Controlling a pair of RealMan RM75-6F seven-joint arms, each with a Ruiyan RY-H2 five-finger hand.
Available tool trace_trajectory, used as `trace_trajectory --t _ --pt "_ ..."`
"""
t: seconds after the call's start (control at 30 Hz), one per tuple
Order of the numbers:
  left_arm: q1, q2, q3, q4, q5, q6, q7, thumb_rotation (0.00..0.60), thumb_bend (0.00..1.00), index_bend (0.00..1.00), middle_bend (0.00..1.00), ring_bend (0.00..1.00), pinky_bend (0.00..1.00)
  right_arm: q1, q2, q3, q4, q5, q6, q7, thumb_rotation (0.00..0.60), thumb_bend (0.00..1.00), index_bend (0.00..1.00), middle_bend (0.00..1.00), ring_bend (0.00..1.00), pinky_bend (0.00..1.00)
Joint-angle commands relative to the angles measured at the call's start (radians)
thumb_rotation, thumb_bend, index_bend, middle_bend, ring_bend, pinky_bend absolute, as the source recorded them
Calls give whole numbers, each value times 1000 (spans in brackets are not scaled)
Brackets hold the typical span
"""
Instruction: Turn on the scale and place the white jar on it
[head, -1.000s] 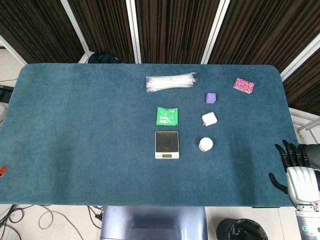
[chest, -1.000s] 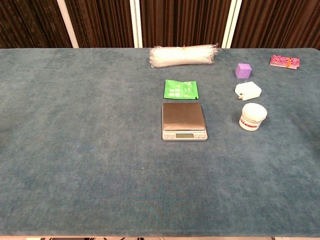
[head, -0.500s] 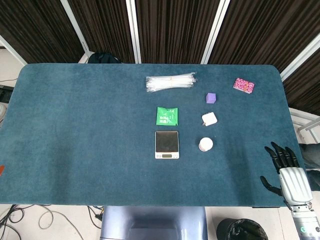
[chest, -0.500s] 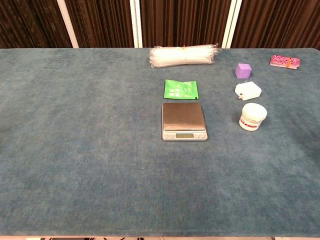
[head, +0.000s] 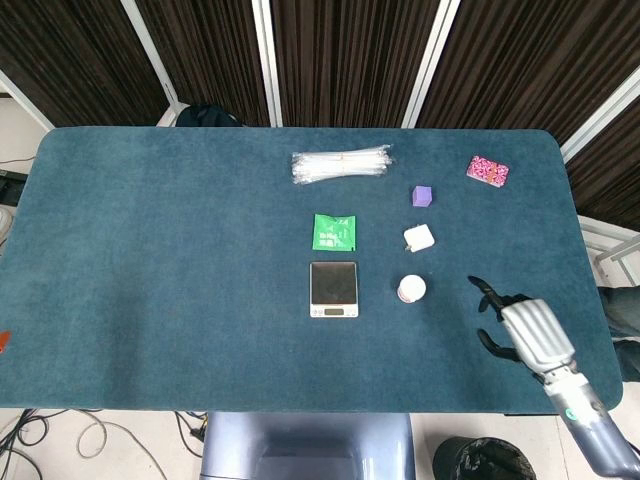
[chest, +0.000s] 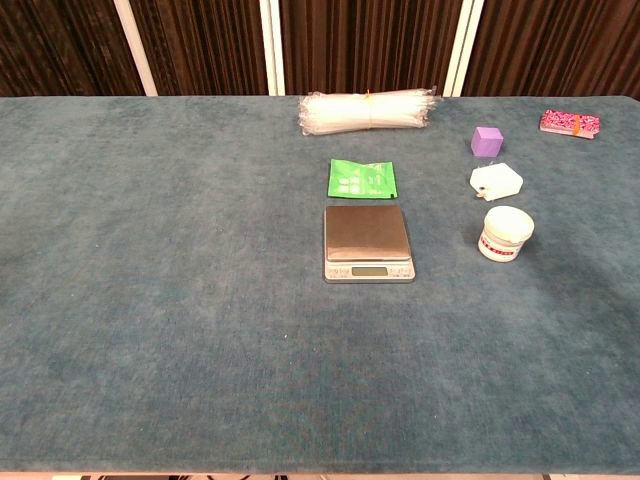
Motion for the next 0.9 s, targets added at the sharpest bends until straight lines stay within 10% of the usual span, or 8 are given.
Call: trace_trajectory --t 0.03,0.3,0.9 --pt "0 0 -1 1 -2 -2 0 600 117 0 0 0 0 73 -29 26 -35 16 -93 -66 600 787 85 718 778 741" --pt "-3 -1 -2 4 -6 -7 0 600 118 0 0 0 0 224 -119 51 -47 69 -307 -194 600 991 85 798 846 786" --pt "-8 -6 -9 16 -25 -20 3 600 117 0 0 0 0 397 -315 57 51 186 -489 -344 600 998 71 798 845 874"
